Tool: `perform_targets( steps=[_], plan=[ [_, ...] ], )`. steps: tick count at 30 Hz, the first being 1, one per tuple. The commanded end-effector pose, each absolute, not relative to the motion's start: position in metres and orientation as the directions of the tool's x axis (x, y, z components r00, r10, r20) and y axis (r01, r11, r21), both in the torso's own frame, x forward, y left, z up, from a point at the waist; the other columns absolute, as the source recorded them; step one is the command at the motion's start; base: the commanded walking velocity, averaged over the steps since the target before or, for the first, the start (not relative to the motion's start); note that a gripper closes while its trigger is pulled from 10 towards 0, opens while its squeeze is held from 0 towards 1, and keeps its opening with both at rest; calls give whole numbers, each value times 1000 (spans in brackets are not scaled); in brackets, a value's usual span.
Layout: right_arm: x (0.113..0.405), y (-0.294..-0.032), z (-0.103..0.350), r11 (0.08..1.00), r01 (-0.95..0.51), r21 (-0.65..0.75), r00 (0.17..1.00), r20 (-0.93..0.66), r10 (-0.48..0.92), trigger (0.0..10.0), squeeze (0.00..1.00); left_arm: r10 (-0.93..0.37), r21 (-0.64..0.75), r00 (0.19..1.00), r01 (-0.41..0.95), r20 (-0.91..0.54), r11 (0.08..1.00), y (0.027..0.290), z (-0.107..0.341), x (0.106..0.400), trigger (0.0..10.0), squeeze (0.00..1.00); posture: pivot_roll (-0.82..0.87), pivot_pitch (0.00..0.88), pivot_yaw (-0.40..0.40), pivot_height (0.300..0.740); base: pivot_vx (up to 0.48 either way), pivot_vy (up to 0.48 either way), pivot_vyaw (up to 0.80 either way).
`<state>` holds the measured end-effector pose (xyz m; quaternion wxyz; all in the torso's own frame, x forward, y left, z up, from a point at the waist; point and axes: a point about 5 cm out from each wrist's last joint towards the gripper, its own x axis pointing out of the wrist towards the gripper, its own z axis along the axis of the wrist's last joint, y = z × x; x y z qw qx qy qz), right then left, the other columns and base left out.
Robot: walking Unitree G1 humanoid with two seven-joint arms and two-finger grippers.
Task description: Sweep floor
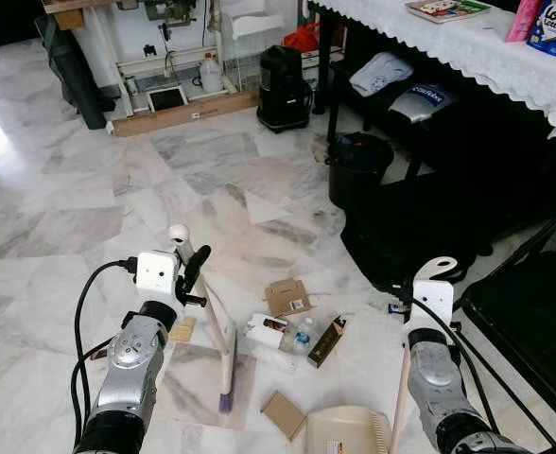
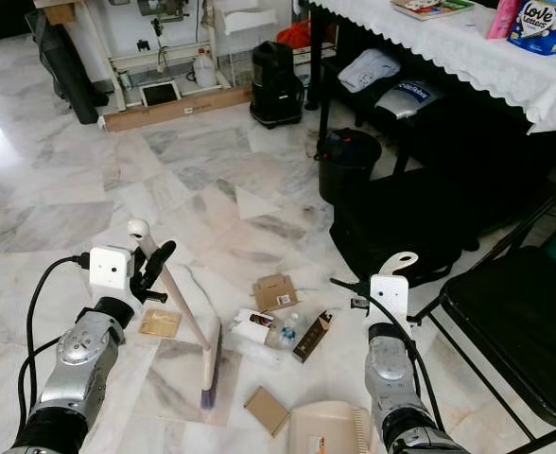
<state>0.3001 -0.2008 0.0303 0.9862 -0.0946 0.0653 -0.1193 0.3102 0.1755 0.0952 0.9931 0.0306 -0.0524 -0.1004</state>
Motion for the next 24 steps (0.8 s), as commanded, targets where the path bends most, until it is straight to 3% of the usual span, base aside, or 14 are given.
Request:
perform_targets(
  steps=[1,8,15,24],
  plan=[
    [295,-201,21,955,208,-212,957,-158,-244,10000,0,-215,75,966,206,142,976,175,105,313,10000,0,-17,71,16,740,0,0,0],
    [298,-202,24,953,201,-229,959,-154,-239,10000,0,-234,69,964,226,130,972,172,103,313,10000,0,-37,67,12,740,0,0,0],
    [312,-212,52,946,258,-197,964,-11,-265,10000,0,-229,66,964,222,138,973,172,104,314,10000,0,-30,66,9,740,0,0,0],
    [316,-214,59,952,260,-160,965,21,-260,10000,0,-223,78,962,214,154,974,174,107,314,10000,0,-20,69,13,740,0,0,0]
  ],
)
